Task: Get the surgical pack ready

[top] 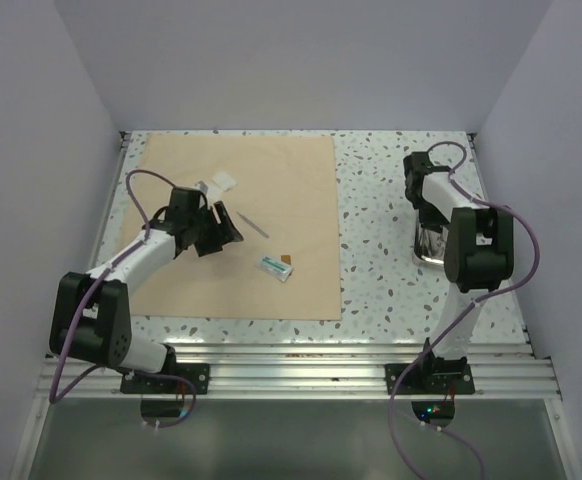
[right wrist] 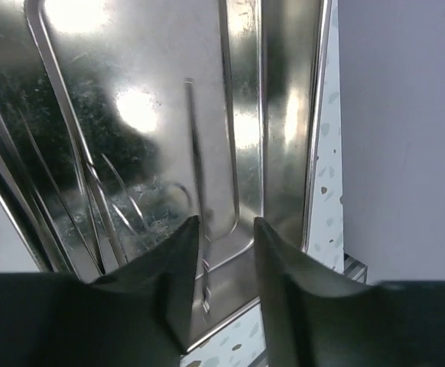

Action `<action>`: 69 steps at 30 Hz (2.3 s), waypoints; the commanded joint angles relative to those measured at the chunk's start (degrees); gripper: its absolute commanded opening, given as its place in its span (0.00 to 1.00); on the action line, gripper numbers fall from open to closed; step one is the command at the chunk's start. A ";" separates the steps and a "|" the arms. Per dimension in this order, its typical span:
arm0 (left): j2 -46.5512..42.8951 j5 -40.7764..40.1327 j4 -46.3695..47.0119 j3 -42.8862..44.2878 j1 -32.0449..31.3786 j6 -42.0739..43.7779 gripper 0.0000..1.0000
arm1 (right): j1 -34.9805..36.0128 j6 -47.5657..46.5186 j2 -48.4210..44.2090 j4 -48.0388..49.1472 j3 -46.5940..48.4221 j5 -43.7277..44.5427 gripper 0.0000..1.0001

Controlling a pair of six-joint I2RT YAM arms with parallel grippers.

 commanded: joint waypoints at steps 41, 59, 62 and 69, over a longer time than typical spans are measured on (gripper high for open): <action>44.50 -37.71 -35.00 56.67 -11.94 -23.02 0.49 | 19.67 4.81 -33.06 12.18 -16.69 -36.55 0.58; 48.10 -36.57 -32.10 58.87 -7.63 -19.50 0.34 | 20.11 4.55 -32.53 13.67 -17.75 -37.52 0.58; 48.71 -35.78 -31.40 58.96 -7.37 -19.15 0.34 | 20.11 4.46 -32.53 13.59 -17.66 -37.35 0.58; 49.95 -34.11 -30.95 58.87 -7.37 -18.89 0.33 | 20.20 4.28 -32.27 13.67 -17.66 -37.17 0.58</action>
